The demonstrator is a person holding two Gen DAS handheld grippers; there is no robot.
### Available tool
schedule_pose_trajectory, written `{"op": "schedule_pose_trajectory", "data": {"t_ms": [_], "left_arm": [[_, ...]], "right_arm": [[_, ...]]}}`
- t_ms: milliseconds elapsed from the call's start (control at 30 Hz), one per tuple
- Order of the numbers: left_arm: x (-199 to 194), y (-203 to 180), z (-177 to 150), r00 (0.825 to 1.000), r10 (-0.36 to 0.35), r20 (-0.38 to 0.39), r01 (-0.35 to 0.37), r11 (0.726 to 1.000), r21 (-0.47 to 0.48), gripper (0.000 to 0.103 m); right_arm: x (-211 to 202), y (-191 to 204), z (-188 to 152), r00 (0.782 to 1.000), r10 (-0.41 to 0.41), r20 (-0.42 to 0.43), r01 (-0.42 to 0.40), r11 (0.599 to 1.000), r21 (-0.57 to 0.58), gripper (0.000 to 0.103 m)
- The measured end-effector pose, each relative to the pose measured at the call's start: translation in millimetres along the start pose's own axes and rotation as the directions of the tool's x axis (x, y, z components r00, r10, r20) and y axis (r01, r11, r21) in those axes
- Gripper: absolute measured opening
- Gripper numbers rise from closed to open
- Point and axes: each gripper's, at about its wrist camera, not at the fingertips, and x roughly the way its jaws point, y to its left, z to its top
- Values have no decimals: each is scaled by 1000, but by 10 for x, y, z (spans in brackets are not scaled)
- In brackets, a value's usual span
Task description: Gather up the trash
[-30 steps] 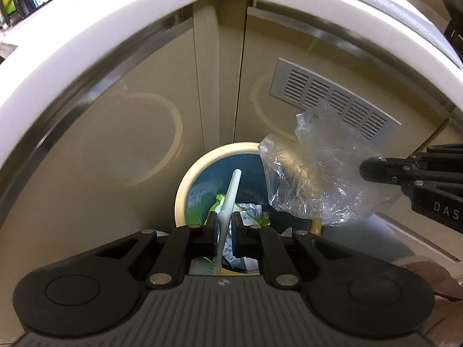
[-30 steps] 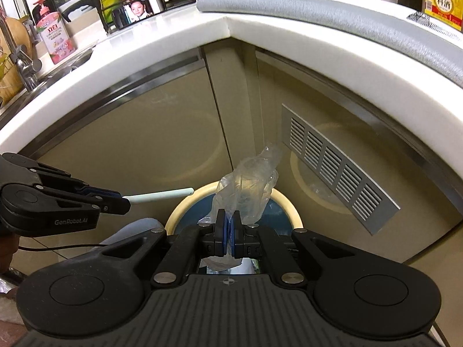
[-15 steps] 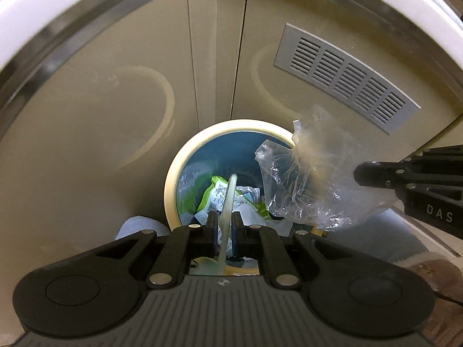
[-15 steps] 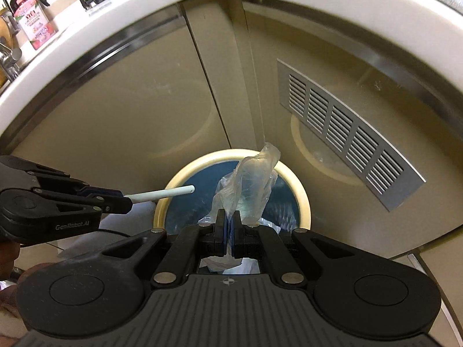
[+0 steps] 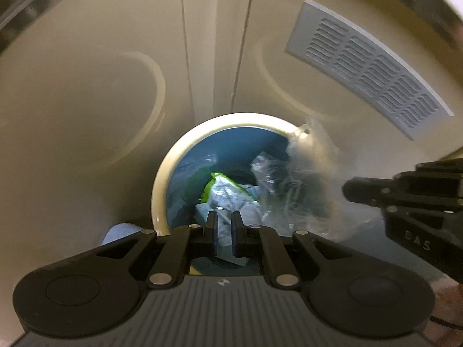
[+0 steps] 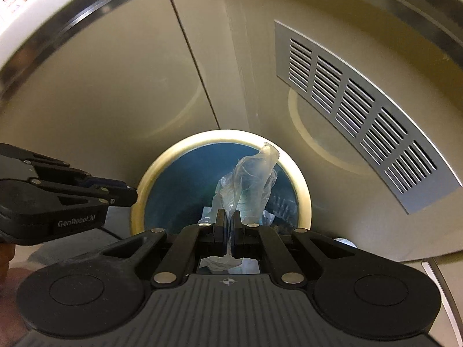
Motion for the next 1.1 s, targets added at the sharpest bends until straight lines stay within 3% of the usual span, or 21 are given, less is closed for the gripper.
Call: {"op": "schedule_pose_trajectory", "data": {"t_ms": [167, 200, 267, 333, 367, 433, 533, 667, 833, 933, 1100], "left_arm": [[316, 86, 49, 997, 29, -70, -30, 1000, -6, 11], [362, 102, 51, 996, 32, -82, -33, 999, -9, 15], [430, 134, 58, 994, 35, -103, -38, 999, -20, 37], [457, 161, 59, 993, 36, -108, -40, 999, -36, 97], [453, 163, 63, 994, 41, -103, -46, 998, -44, 103], [435, 165, 61, 994, 41, -100, -46, 998, -51, 103], [450, 145, 97, 990, 26, -140, -30, 999, -33, 103], [305, 128, 63, 990, 38, -136, -42, 999, -26, 103], [62, 102, -51, 986, 115, -125, -115, 993, 2, 103], [-64, 103, -141, 987, 112, -112, -115, 993, -22, 103], [-289, -12, -214, 989, 123, -81, -123, 992, 11, 103]], "right_arm": [[337, -68, 43, 997, -21, -74, 22, 999, 25, 3], [418, -91, 54, 996, -22, -91, 25, 999, 33, 3], [547, -133, 68, 992, -20, -122, 27, 998, 54, 4], [640, -168, 80, 990, -22, -141, 34, 996, 87, 10], [680, -178, 86, 988, -24, -150, 39, 995, 96, 17], [727, -212, 95, 988, -30, -154, 49, 992, 117, 59], [719, -240, 89, 988, -30, -150, 50, 990, 130, 76], [651, -281, 57, 991, -28, -132, 46, 990, 135, 81], [421, -283, 5, 993, -48, -107, 61, 991, 120, 95], [318, -223, -54, 994, -44, -96, 54, 993, 106, 103], [279, -62, -98, 980, -70, -186, 76, 997, 26, 103]]}}
